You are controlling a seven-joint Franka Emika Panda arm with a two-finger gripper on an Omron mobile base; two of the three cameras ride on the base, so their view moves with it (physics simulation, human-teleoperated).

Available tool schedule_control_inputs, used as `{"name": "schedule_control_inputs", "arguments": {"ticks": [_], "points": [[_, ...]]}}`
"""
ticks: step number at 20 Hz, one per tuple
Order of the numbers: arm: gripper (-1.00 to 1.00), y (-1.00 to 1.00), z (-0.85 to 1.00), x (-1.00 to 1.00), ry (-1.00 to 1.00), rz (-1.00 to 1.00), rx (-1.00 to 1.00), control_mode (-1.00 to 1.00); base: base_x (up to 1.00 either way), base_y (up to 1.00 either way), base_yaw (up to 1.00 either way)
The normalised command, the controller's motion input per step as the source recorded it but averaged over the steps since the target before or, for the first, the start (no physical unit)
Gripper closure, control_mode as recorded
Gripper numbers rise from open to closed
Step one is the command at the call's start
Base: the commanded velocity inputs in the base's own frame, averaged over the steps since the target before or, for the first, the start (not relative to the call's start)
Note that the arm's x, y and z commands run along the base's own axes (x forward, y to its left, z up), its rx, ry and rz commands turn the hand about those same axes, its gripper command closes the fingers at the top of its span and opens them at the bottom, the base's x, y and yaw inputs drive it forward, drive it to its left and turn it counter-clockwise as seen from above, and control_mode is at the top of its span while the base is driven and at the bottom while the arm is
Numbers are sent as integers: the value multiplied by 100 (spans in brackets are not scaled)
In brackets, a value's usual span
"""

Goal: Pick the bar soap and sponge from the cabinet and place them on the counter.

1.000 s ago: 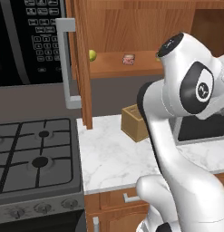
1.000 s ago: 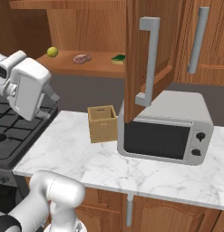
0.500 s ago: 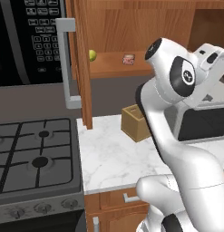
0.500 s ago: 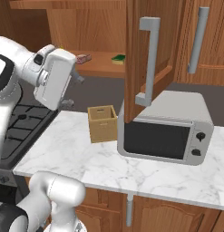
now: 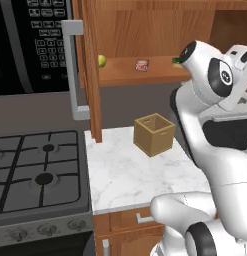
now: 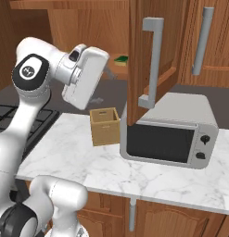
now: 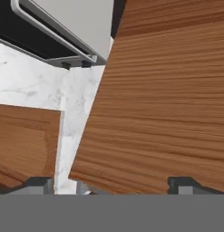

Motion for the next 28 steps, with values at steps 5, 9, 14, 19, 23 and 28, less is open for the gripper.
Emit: {"name": "schedule_control_inputs", "arguments": {"ticks": [5, 9, 14, 19, 23, 28], "points": [[-100, -59, -1, 17, 9, 3, -2, -100, 0, 0, 0], [-100, -58, -7, 5, 6, 1, -1, -100, 0, 0, 0], [-100, -43, -14, 8, 0, 0, -3, -100, 0, 0, 0], [-100, -38, -16, 13, 0, 0, -4, -100, 0, 0, 0], [-100, -34, -19, 8, -1, 1, -4, -100, 0, 0, 0], [-100, -23, -12, 13, -2, 1, -4, -100, 0, 0, 0]]}}
